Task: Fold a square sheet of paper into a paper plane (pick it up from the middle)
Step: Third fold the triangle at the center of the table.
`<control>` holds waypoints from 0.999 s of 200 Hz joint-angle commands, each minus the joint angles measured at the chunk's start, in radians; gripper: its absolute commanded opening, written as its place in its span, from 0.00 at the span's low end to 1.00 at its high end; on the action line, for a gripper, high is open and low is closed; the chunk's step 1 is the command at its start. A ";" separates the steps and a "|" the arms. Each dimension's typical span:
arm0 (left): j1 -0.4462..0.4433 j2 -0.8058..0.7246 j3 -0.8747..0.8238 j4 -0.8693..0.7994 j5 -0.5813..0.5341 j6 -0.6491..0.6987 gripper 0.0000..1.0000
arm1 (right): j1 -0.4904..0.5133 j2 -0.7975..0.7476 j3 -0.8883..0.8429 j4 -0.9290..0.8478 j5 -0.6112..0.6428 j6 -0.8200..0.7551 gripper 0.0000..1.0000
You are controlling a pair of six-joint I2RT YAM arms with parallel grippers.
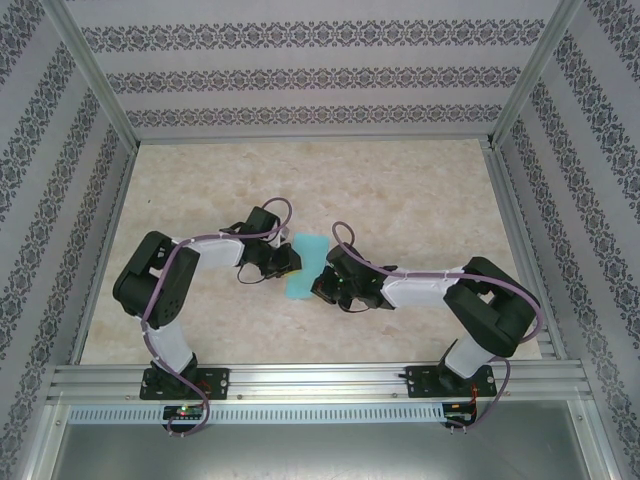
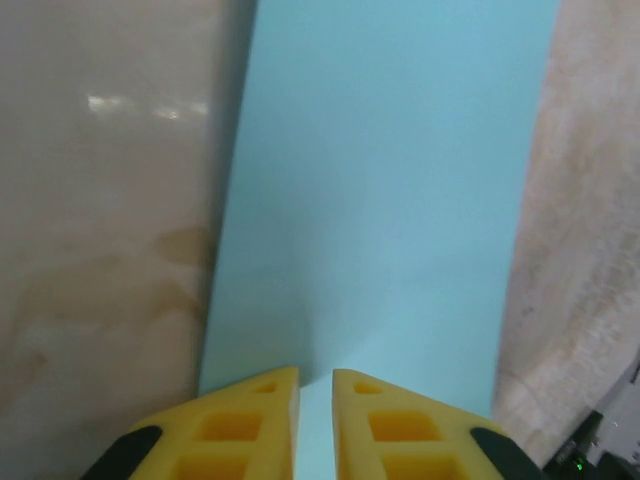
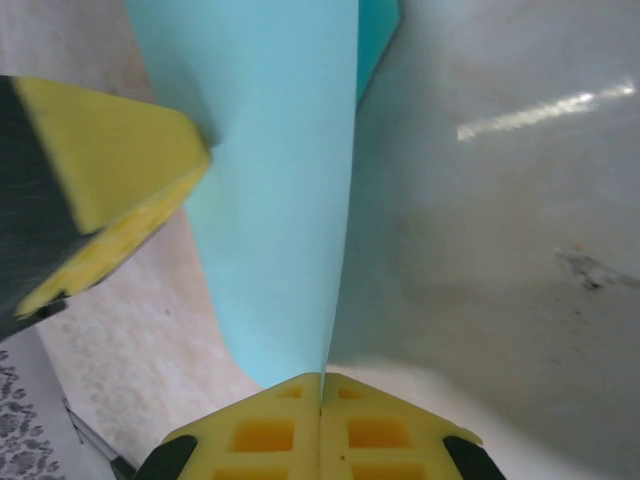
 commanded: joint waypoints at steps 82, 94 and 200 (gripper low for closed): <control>-0.008 0.034 0.023 -0.033 -0.006 0.088 0.15 | -0.048 -0.048 0.060 -0.204 -0.084 -0.179 0.02; -0.007 0.047 0.026 -0.042 -0.018 0.088 0.15 | -0.047 -0.052 0.052 -0.169 -0.077 -0.156 0.08; -0.008 0.087 0.024 -0.054 -0.037 0.092 0.12 | -0.036 -0.041 0.061 -0.051 -0.066 -0.079 0.03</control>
